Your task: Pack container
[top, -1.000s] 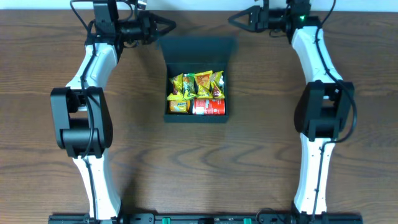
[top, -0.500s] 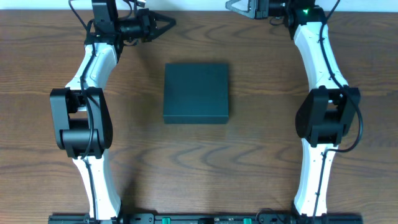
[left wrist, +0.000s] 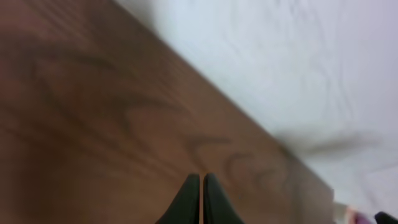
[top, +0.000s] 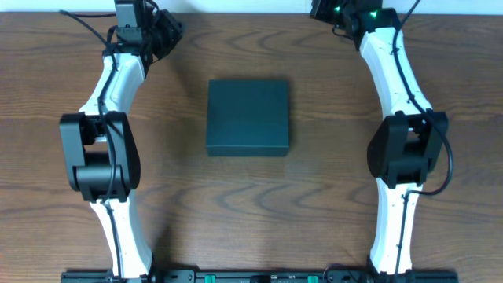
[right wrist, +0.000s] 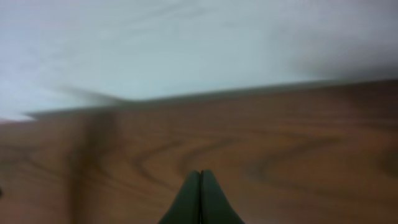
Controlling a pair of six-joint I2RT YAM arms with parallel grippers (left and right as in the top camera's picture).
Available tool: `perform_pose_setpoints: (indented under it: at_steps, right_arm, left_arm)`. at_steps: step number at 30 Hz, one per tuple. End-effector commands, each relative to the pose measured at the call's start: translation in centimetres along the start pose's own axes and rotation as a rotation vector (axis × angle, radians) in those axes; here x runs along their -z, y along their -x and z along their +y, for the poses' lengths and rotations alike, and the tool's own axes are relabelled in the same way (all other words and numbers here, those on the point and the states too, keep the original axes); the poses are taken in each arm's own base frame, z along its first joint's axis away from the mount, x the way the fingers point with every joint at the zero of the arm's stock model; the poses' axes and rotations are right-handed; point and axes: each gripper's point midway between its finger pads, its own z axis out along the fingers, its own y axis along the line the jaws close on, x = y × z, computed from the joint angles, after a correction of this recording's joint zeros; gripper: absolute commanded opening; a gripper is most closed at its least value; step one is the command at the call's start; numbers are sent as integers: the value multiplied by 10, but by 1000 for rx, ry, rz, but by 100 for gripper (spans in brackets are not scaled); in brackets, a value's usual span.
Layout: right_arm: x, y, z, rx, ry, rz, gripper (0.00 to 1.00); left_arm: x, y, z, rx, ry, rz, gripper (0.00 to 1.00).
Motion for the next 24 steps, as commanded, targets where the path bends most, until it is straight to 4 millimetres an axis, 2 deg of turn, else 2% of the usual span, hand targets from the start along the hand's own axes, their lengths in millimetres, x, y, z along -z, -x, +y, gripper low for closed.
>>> perform_pose_setpoints:
  at_steps: [1, 4, 6, 8, 11, 12, 14, 16, 17, 19, 22, 24]
  right_arm:
    - [69, 44, 31, 167, -31, -111, 2]
    - [110, 48, 40, 187, -43, -106, 1]
    - [143, 47, 46, 192, -52, -89, 2]
    - [171, 43, 53, 239, -59, -75, 2]
    - [231, 47, 75, 296, -47, -117, 2]
    - [260, 49, 90, 319, -30, -156, 2]
    - [303, 46, 115, 382, -4, -209, 2]
    - [332, 39, 128, 407, -6, -245, 2]
    - [349, 29, 132, 418, -21, -258, 2]
    - [364, 6, 131, 428, -39, -248, 2]
    - [370, -47, 113, 418, -55, -137, 2]
    - [371, -79, 97, 370, -73, -70, 2]
  left_arm:
    - [65, 31, -59, -244, 67, -172, 6]
    - [111, 28, -80, -364, 155, -219, 6]
    - [150, 16, -100, -453, 175, -212, 6]
    - [177, 4, -110, -501, 184, -194, 6]
    - [234, -19, -118, -544, 203, -161, 6]
    - [255, -26, -121, -564, 207, -157, 6]
    - [290, -39, -125, -610, 208, -157, 6]
    - [317, -51, -126, -630, 210, -156, 6]
    - [334, -60, -125, -639, 212, -156, 6]
    - [365, -74, -119, -640, 230, -175, 6]
    - [399, -94, -99, -641, 268, -223, 6]
    - [409, -112, -84, -648, 259, -237, 6]
